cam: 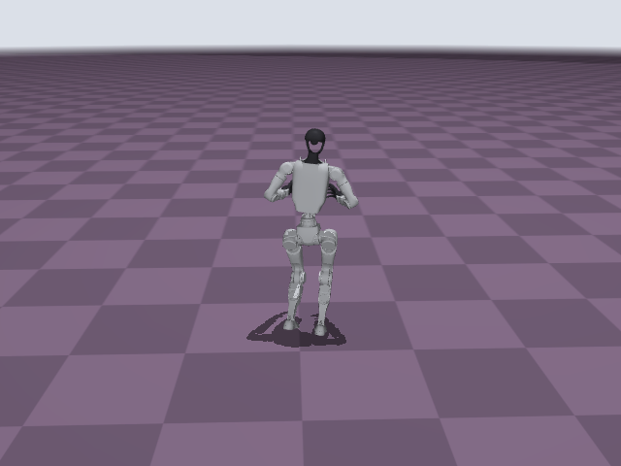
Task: Dance
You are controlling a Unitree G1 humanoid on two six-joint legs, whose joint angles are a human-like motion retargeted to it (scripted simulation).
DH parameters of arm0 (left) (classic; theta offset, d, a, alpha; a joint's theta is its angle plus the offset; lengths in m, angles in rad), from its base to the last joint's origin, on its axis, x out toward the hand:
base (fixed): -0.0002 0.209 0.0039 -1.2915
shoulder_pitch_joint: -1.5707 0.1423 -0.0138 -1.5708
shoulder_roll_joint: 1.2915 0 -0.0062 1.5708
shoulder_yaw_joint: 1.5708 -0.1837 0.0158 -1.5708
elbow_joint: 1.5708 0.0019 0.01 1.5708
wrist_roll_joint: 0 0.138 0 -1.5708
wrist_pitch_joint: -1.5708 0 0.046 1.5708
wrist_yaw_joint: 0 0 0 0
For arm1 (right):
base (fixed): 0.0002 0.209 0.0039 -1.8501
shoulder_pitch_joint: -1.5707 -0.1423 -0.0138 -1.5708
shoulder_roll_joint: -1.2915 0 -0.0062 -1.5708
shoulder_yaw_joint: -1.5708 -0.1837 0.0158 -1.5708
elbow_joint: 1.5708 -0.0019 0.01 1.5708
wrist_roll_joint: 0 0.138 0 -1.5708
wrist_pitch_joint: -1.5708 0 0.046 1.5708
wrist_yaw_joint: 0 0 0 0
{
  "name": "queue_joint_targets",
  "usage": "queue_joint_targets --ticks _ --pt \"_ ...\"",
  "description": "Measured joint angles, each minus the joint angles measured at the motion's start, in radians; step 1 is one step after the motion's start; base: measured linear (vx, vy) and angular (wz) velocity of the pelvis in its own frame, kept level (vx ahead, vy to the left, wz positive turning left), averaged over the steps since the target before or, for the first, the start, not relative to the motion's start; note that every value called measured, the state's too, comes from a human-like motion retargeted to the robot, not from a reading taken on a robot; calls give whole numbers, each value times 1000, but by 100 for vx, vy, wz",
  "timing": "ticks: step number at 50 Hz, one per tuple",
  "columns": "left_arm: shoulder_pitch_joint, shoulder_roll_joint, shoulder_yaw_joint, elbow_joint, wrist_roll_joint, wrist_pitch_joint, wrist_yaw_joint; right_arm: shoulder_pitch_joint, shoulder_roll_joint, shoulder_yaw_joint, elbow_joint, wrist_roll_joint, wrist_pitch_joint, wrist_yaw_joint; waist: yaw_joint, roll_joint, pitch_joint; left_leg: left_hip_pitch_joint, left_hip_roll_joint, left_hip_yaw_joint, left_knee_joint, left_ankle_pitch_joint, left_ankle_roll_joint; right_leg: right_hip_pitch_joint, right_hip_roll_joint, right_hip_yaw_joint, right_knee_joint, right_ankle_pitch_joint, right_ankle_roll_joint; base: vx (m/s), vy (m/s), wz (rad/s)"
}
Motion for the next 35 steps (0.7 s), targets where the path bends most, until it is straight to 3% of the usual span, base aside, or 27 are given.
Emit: queue_joint_targets --ticks 3,5,8,10,12,18,25,30,35 --pt "-18 -28 -22 0 -9 -2 -1 13 36 32 45 30 11 35 6 -3 20 2 -63 -36 -138 49 -9 3 -10 9 -25 75 2 10 -2 -349" --pt "-16 -29 -23 -39 -22 -14 10 19 43 57 34 75 10 60 17 -27 13 -7 -121 -61 -256 165 -42 -9 -31 19 -53 147 12 12 -1 -383" --pt "12 -19 0 -124 -36 -40 42 -1 27 106 -19 131 0 83 53 -88 -10 -43 -207 -81 -391 439 -131 -50 -98 9 -63 304 42 9 2 -428" --pt "42 -10 25 -181 -49 -52 66 -34 10 135 -62 160 -10 92 91 -132 -15 -68 -247 -80 -420 542 -176 -71 -158 -17 -35 345 42 5 5 -476" --pt "78 -6 52 -224 -62 -59 86 -78 -5 159 -108 185 -15 106 136 -171 -3 -81 -276 -78 -392 570 -193 -74 -216 -46 25 355 34 2 6 -489" --pt "148 -22 108 -250 -140 -27 88 -191 -24 184 -196 233 -10 113 235 -247 59 -50 -298 -52 -217 401 -131 -33 -382 -120 252 235 -41 1 4 -425" --pt "63 -18 86 -153 -161 31 62 -164 9 130 -170 213 2 52 219 -301 115 60 -245 20 -103 1 -19 -86 -491 -130 533 51 -141 5 -2 -276" --pt "-127 -35 6 -24 -110 32 78 -21 34 43 -136 181 -18 9 127 -302 127 136 -175 51 -121 -123 24 -219 -453 -101 609 36 -159 16 -5 -123" --pt "-236 -87 -100 56 -126 4 100 187 41 -75 -189 230 -58 -46 -16 -245 83 181 -84 23 -173 -40 -2 -304 -318 -88 419 95 -124 28 -8 -4"
